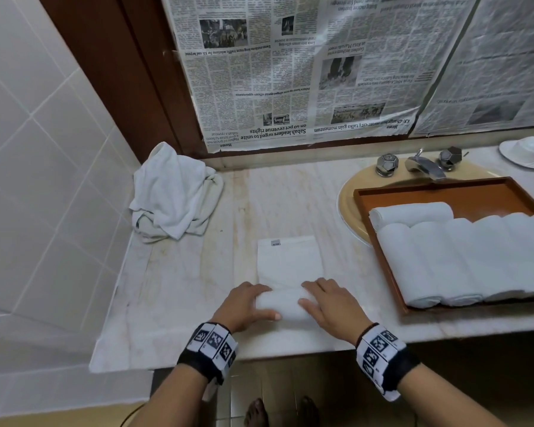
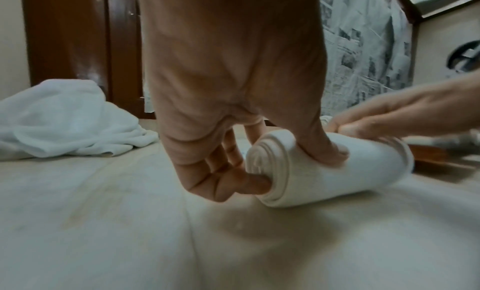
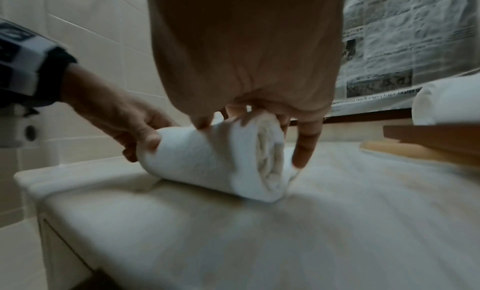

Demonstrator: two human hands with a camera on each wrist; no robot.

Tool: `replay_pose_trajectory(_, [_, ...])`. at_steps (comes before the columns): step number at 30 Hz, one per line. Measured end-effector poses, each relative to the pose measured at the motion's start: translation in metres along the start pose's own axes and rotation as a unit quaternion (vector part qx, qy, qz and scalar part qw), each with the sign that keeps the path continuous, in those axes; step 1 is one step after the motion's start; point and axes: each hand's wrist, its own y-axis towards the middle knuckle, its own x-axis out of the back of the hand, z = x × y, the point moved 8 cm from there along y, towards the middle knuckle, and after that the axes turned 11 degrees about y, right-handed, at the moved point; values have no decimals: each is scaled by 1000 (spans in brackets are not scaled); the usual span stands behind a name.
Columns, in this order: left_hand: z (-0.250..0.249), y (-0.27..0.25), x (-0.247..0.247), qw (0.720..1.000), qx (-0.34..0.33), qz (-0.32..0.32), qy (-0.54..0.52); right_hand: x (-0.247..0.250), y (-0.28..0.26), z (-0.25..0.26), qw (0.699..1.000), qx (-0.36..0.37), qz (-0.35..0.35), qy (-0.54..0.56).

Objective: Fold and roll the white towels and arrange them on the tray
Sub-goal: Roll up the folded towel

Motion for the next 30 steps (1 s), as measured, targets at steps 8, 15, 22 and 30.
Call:
replay_pose_trajectory(8, [3,-4,8,994,43,-34,-94,-5,10,-17,979,-73,106,158])
replay_pose_trajectory(15, [-5,-10,-6,997,22,-12,-79,-1,19,-15,959,-62,147,233])
replay_pose_trajectory(22, [-3,-3,-7,992,69,23,-107,1,-1,1,999,0,46,-17])
replay_pose_trajectory(30, [-2,-8,-6,986,65,-28,-152,4,35,-15,976,-51,160,141])
